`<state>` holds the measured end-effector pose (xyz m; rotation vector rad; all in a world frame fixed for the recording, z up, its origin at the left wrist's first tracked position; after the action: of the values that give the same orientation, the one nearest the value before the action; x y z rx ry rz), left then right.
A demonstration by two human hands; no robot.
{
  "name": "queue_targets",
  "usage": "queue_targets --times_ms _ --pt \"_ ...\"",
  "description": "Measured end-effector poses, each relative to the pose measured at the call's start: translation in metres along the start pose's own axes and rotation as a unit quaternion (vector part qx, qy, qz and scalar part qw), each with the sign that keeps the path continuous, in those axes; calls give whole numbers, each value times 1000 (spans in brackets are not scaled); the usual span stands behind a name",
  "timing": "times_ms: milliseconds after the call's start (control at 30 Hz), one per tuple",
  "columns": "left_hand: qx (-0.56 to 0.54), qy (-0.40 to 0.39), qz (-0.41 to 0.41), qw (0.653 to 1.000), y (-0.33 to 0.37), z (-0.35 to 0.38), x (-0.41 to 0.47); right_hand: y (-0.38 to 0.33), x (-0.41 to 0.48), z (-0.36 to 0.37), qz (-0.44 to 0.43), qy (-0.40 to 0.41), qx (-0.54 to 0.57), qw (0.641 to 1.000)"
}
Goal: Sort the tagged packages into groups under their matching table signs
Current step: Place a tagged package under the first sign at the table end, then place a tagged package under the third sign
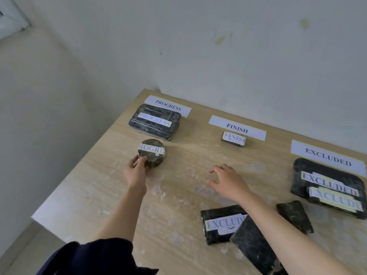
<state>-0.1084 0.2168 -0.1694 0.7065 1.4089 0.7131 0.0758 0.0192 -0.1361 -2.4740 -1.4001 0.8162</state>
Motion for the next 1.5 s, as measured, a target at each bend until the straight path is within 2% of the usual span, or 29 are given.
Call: queue_targets --times_ms 200,267,333,400,433,500,567,600,633,667,700,767,800,900,967,1000,1067,1167,1233,1300,1333,1400,1500 --pt "89 57 34 994 17 -5 29 5 -9 -7 -1 17 16 1000" --pt "168 103 91 976 20 -5 17 10 -18 -13 4 -16 29 999" --pt "221 128 179 950 19 -1 -11 15 -30 -15 11 -93 9 996" --pt "239 83 253 934 5 7 -46 21 -43 -12 19 -164 -36 986" --pt "269 31 284 920 -7 13 -64 24 -48 -8 25 -182 -43 982" --pt "390 -123 302 862 -41 26 -98 30 -54 -3 35 -169 -29 985" --pt "536 -266 304 742 -82 34 -126 34 -61 -4 42 -121 -18 992" --pt "596 -297 313 677 -99 34 -136 36 -65 -6 40 -101 -21 994" --pt "636 -306 327 628 -111 33 -142 38 -69 -9 38 -85 -27 995" --pt "660 -300 341 599 -119 33 -145 41 -74 -11 35 -73 -31 996" --pt "669 -292 349 587 -122 35 -148 44 -79 -12 32 -64 -33 997" --pt "673 -282 338 594 -120 42 -149 52 -88 -11 29 -53 -29 998" --pt "664 -287 307 618 -117 46 -150 56 -92 -9 28 -47 -21 998" --pt "553 -307 173 755 -99 53 -147 64 -102 -4 28 7 43 999" --pt "470 -263 140 831 -76 53 -145 67 -106 -5 32 55 81 995" --pt "434 -236 143 858 -64 52 -146 68 -107 -5 35 70 99 992" --pt "378 -221 147 887 -45 54 -151 67 -107 -7 41 105 147 983" --pt "345 -296 115 883 -37 66 -171 65 -108 -20 58 173 322 929" --pt "349 -349 92 864 -43 78 -182 65 -109 -29 60 192 461 864" --pt "356 -367 90 854 -51 90 -190 73 -111 -36 78 229 559 793" --pt "365 -367 96 850 -57 95 -192 79 -113 -39 89 254 585 765" --pt "409 -366 99 830 -72 103 -195 93 -119 -45 106 296 600 736" --pt "483 -392 30 782 -102 105 -202 118 -138 -51 129 352 604 703"
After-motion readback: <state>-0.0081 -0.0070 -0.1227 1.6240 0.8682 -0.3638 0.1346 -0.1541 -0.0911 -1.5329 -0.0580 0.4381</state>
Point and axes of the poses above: each hand's wrist, its own x-axis towards the middle knuckle, its own z-axis out of the palm, y = z × x, the point moved 4 cm from there along x, towards the middle knuckle, and after that the axes turned 6 degrees about -z, right-handed, at the moved point
